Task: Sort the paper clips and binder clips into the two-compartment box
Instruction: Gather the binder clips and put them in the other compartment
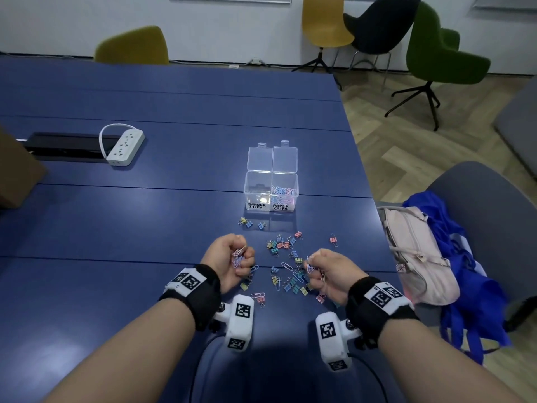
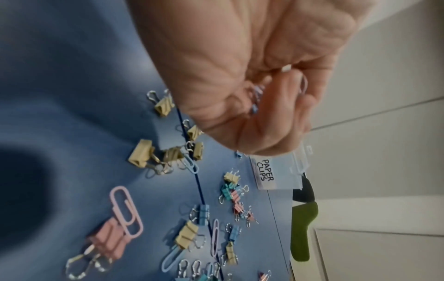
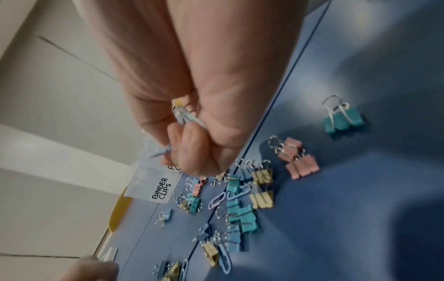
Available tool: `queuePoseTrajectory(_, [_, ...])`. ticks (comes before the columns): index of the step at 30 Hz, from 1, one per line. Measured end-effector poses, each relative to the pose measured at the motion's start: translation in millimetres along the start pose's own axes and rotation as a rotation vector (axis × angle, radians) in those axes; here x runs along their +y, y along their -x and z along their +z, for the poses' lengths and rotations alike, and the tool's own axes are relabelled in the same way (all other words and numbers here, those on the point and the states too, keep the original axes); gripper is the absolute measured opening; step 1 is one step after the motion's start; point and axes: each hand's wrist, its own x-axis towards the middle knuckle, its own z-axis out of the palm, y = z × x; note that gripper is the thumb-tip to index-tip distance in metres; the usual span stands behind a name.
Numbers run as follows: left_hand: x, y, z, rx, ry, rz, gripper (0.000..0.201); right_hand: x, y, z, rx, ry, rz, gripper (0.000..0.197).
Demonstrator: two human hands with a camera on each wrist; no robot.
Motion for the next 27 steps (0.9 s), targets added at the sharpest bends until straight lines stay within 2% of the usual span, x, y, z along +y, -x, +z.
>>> queuePoseTrajectory(5, [-2,7,-13,0.002,0.080,0.026,0.010,1,5,-1,-0.112,-0.115,0.071,0.023])
queuePoseTrajectory(9, [-5,8,-18,-0.010,0.024,0.020,0.016,-4,4,4,-0.107,-0.038,0.086,0.030])
queuePoseTrajectory(12, [-6,9,-19,-0.014,-0.058,0.035,0.016,-11,-2,17,0.008,0.326,0.009,0.023])
queuePoseTrajectory(14, [-7,9,-19,-0.021,-0.103,0.039,0.017,-16,-7,28,0.108,0.807,-0.057,0.022])
queuePoseTrajectory(16, [-9,8,-20,-0.037,-0.125,0.028,0.018,-17,-12,37,0.137,1.287,-0.149,0.021])
queuePoseTrajectory(18, [-9,7,-21,-0.056,-0.119,-0.004,0.020,-14,-14,43,0.128,1.568,-0.186,0.017])
queuePoseTrajectory(21, [-7,1,-21,-0.058,-0.131,-0.094,0.014,-6,-17,48,0.082,1.764,-0.220,0.019])
queuePoseTrajectory(24, [-9,-9,-21,0.041,-0.225,-0.103,0.040,0,-24,51,0.087,1.813,-0.246,0.020])
queuePoseTrajectory(27, [-9,-16,-16,0.138,-0.352,-0.046,0.031,3,-27,51,0.065,1.848,-0.211,0.025])
